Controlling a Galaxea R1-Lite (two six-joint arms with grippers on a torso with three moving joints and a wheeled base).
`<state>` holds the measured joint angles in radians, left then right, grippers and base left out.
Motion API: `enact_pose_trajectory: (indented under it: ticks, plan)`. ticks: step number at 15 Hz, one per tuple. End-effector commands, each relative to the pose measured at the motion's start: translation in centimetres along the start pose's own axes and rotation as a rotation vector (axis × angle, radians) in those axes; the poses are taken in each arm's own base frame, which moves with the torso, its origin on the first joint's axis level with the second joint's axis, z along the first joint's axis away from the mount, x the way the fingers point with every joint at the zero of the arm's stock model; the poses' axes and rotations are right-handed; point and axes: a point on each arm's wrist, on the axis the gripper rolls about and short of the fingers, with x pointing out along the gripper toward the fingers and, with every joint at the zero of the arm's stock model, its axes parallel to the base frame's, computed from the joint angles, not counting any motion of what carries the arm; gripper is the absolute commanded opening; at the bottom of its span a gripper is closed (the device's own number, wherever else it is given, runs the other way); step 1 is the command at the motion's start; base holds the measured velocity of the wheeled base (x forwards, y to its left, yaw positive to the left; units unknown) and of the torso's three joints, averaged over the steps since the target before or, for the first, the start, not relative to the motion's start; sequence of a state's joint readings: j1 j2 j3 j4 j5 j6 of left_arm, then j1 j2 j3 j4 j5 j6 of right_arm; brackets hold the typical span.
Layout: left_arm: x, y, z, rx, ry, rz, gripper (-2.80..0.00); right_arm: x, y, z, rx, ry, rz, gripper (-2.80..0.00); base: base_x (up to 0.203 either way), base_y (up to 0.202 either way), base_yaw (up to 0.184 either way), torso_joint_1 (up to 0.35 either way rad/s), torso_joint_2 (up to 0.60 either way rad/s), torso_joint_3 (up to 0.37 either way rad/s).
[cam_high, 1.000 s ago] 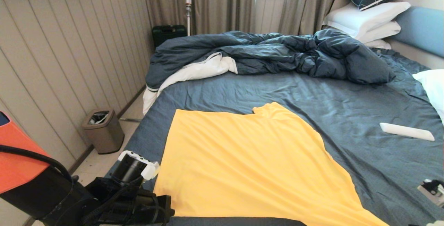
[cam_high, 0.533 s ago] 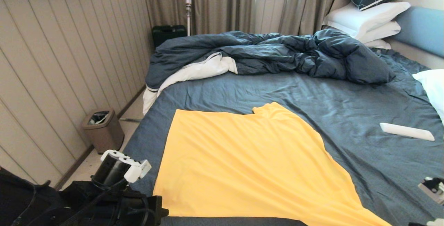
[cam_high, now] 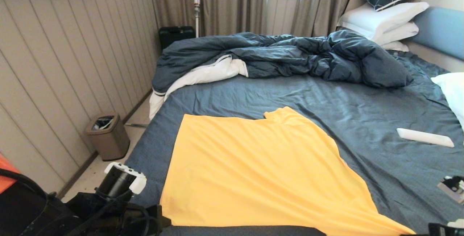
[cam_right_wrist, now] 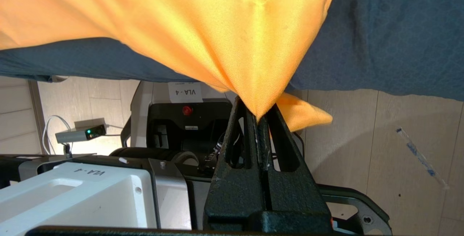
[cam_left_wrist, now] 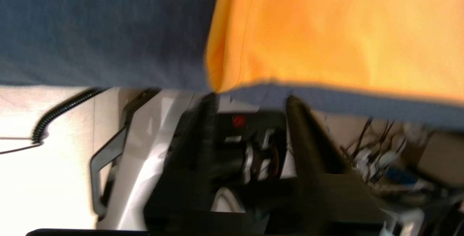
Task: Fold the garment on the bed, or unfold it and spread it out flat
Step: Fold the yellow T-shirt
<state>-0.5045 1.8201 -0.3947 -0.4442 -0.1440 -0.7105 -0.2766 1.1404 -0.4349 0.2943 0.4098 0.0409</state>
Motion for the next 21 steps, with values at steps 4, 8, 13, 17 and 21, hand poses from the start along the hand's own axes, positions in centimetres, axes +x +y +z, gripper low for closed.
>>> enact_pose_trajectory:
  ticks: [4, 8, 13, 17, 21]
  plan:
    - [1.2, -0.1, 0.4, -0.024, -0.001, 0.004, 0.00, 0.1, 0.0, 0.5, 0.000, 0.001, 0.003, -2.80, 0.000, 0.000, 0.000, 0.000, 0.00, 0.000]
    - [1.3, 0.3, 0.6, -0.059, -0.020, 0.028, 0.00, 0.0, 0.1, 0.7, -0.004, -0.002, 0.004, -2.80, 0.000, 0.000, 0.000, 0.000, 0.00, 0.000]
    - [1.4, 0.3, 1.5, -0.072, -0.040, 0.017, 0.00, 0.1, 0.0, 0.7, -0.004, -0.002, 0.006, -2.80, 0.000, 0.000, 0.000, 0.000, 0.00, 0.000]
    - [2.1, -0.5, 1.7, -0.058, -0.028, -0.002, 0.00, 0.1, 0.0, 0.7, -0.004, -0.003, 0.004, -2.80, 0.000, 0.000, 0.000, 0.000, 0.00, 0.000]
    - [2.9, -0.9, 1.9, -0.069, -0.018, 0.000, 0.00, 0.1, 0.0, 0.8, -0.005, -0.004, 0.004, -2.80, 0.000, 0.000, 0.000, 0.000, 0.00, 0.000]
